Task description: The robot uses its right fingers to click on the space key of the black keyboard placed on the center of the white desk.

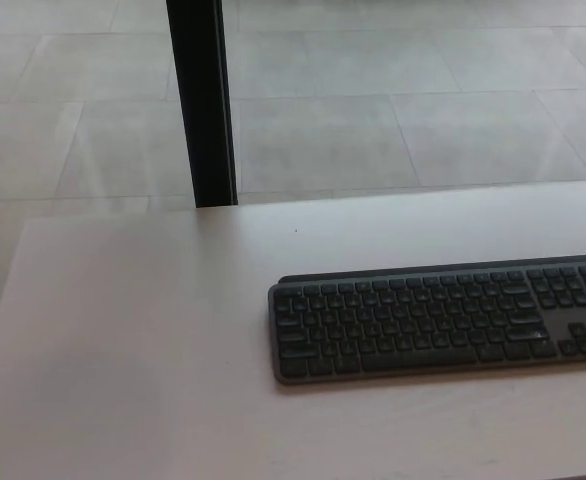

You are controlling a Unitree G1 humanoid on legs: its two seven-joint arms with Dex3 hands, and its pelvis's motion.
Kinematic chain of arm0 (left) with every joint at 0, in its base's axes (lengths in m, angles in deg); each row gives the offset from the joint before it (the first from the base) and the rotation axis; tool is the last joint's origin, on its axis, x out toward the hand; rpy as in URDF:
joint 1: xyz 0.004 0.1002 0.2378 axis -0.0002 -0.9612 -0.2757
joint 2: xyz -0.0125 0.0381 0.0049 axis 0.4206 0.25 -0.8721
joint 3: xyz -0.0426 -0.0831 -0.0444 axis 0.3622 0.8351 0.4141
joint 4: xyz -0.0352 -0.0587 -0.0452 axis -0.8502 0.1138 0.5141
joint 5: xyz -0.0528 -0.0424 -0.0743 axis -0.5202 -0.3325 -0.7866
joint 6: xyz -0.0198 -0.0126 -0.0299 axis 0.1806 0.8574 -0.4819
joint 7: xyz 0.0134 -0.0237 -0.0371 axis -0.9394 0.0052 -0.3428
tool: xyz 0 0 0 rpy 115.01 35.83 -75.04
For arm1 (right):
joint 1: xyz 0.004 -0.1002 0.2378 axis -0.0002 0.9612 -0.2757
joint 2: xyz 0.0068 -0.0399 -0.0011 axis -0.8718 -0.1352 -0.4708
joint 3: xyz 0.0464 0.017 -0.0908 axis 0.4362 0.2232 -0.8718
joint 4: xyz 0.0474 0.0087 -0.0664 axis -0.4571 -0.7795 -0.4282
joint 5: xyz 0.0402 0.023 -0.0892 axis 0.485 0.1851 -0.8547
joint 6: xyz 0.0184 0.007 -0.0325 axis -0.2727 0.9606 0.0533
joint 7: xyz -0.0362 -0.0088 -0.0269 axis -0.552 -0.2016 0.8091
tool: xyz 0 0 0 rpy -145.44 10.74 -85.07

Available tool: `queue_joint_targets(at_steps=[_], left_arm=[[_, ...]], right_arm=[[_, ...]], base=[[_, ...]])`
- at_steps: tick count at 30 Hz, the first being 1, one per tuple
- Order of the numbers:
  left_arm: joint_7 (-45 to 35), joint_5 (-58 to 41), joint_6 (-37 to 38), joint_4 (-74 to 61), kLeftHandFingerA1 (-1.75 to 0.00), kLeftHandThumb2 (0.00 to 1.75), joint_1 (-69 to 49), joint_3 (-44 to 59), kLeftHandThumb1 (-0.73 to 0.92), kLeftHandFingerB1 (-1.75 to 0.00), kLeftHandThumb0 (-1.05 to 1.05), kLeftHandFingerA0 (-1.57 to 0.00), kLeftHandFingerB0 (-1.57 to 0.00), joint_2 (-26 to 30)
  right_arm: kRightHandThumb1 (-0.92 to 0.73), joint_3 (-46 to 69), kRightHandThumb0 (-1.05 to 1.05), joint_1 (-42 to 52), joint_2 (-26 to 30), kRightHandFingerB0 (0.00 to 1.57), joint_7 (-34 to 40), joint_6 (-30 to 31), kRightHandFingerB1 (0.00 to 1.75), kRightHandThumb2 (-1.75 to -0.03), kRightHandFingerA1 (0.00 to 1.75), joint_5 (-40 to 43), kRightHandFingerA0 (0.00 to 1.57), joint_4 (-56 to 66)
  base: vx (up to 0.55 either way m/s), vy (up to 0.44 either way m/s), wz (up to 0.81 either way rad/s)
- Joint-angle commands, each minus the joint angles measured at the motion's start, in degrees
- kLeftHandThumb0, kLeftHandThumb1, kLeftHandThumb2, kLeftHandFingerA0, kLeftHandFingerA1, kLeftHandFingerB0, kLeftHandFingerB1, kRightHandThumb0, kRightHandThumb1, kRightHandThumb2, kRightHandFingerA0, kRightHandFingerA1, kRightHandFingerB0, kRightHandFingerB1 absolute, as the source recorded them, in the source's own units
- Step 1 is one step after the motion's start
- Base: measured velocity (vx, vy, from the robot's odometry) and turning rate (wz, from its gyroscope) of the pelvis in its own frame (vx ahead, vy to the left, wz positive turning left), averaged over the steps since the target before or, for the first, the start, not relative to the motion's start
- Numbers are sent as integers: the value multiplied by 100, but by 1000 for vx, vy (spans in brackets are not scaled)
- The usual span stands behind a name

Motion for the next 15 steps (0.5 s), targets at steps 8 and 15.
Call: queue_joint_targets(at_steps=[8, 15], left_arm=[[172, -993, -8, 619, -71, 59, 321, 1229, 63, -60, -44, -70, -67, 395], [302, -922, 7, 653, -75, 59, 357, 1264, 64, -55, -48, -77, -60, 381]], right_arm=[[-53, 2561, -62, -1391, 738, 79, 1279, 324, 79, -62, 93, 2172, 104, 818], [-58, 2738, -54, -2445, 1133, 77, 1297, 758, 60, -57, 86, 2381, 93, 1301]], base=[[0, 0, 0], [0, 0, 0]])
